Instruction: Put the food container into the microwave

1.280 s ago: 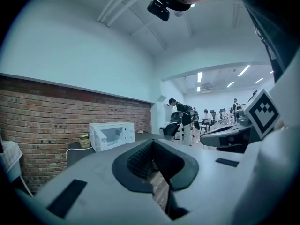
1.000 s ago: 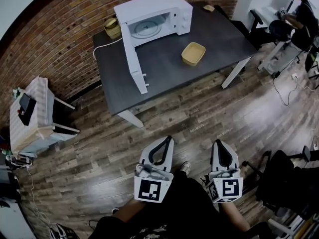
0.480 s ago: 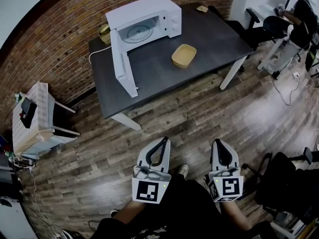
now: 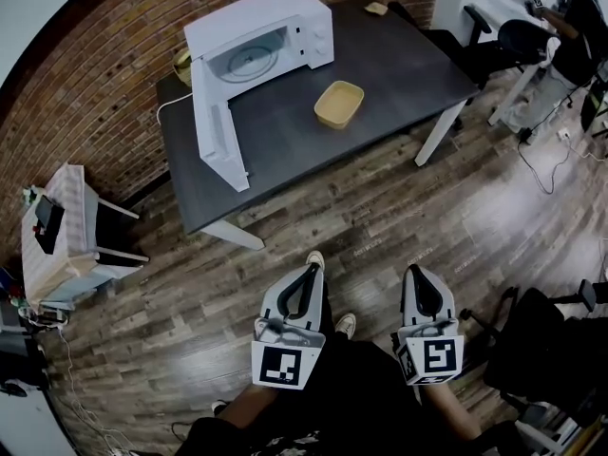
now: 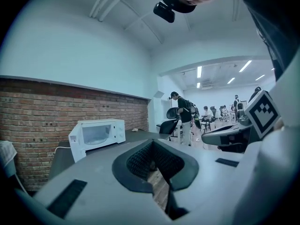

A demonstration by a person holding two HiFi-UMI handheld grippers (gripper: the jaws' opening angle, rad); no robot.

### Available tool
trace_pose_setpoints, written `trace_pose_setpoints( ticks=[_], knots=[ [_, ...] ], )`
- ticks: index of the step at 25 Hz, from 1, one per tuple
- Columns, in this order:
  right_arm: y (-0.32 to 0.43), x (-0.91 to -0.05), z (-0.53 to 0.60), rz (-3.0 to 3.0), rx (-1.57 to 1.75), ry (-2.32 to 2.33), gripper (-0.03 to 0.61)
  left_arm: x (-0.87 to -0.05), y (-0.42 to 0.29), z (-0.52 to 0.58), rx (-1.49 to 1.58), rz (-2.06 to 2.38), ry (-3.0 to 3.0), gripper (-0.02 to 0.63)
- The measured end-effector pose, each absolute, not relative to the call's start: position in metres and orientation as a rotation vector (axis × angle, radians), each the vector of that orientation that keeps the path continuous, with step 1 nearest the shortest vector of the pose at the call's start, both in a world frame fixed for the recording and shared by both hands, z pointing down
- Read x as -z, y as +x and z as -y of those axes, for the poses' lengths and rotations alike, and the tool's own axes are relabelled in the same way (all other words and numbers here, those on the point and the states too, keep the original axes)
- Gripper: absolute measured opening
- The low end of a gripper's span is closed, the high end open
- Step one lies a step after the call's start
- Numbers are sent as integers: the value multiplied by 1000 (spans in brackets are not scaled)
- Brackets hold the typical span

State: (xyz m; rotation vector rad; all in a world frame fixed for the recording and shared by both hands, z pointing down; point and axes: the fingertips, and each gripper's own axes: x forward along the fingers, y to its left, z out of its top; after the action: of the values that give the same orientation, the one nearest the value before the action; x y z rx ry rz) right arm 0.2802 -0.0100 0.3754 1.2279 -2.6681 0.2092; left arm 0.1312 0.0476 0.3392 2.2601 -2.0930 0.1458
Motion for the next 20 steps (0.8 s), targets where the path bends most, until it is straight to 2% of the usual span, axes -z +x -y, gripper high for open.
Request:
trace_pose_setpoints(
  ticks=[8, 20],
  knots=[
    [262, -381, 59, 2651, -209, 1248, 64, -343, 115, 1, -157, 2060, 2285, -2],
    [194, -383, 111, 2636, -224, 1144, 64, -339, 53, 58, -170, 2088, 2260, 0]
  ],
)
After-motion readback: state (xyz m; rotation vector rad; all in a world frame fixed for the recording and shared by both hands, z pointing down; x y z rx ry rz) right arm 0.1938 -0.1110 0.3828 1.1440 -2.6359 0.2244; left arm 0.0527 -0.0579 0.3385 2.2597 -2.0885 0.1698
